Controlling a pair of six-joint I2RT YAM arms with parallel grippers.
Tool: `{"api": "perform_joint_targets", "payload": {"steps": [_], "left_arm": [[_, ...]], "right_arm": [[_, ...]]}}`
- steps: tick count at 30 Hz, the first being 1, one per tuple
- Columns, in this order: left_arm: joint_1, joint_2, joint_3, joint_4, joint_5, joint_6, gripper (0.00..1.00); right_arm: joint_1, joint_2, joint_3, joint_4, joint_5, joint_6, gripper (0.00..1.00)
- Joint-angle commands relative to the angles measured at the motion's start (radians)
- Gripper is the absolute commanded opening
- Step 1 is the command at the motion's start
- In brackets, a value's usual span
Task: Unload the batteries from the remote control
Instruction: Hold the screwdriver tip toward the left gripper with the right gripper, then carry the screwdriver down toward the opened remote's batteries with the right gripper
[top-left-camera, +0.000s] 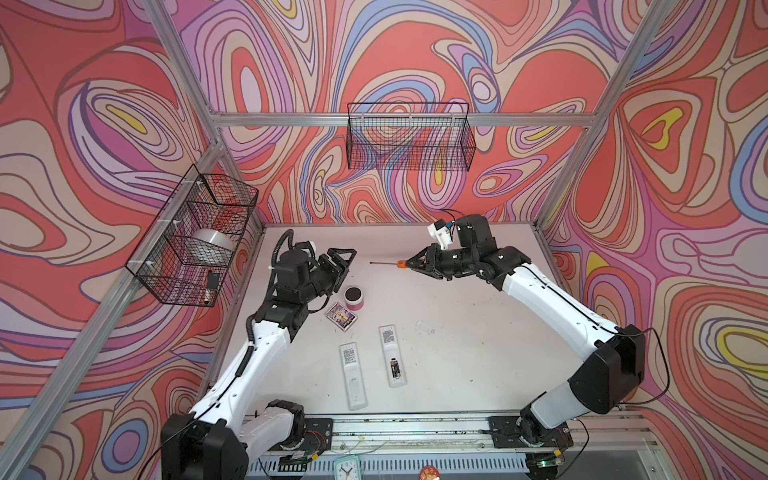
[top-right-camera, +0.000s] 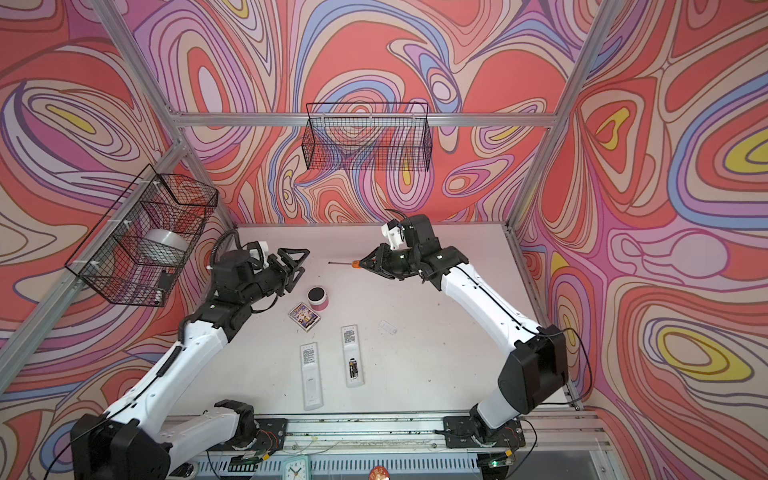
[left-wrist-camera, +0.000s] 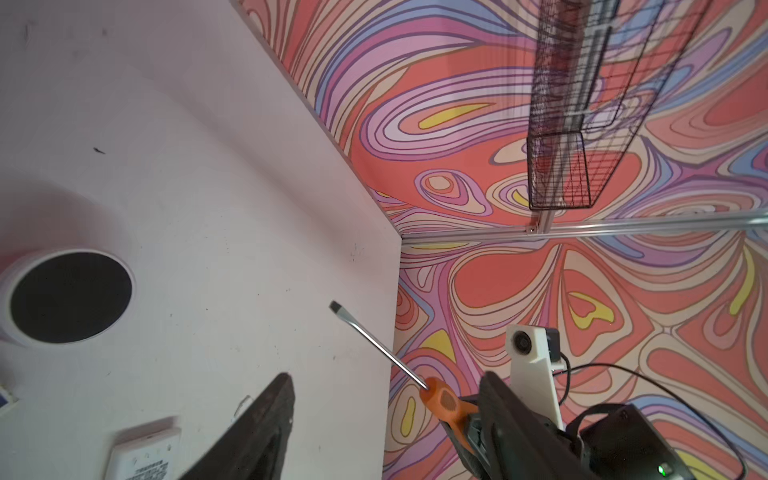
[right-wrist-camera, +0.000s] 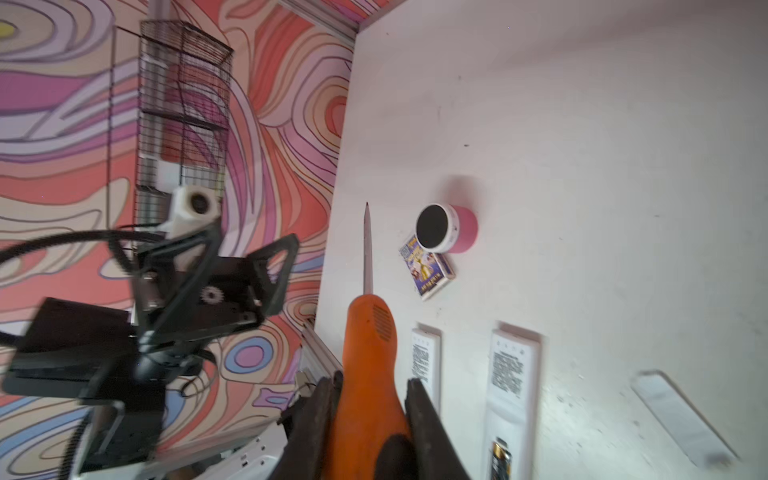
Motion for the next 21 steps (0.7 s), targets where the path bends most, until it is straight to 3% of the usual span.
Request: {"api": "perform_joint_targets", "payload": {"steps": [1,6,13,21], "left_arm": [[0.001,-0.03,0.08,-0.492,-0.045,0.387,0.8],[0.001,-0.047,0.035,-0.504,-0.012,0.389,0.81],[0.002,-0.007,0.032,-0.474,0.03,0.382,0.81],[0.001,0.026,0.011,-0.468,0.077,0.384,0.81]], "right_arm": [[0.032,0.049,0.024,-0.453,-0.023,-0.253,0.02],[0.172,0.074,0.055,-0.587,-0.041,-0.282,0.02],[0.344,0.136,0.04,-0.599,0.035,-0.218,0.01],[0.379,0.192,0.047,-0.673,0.172,-0.222,0.01]]}}
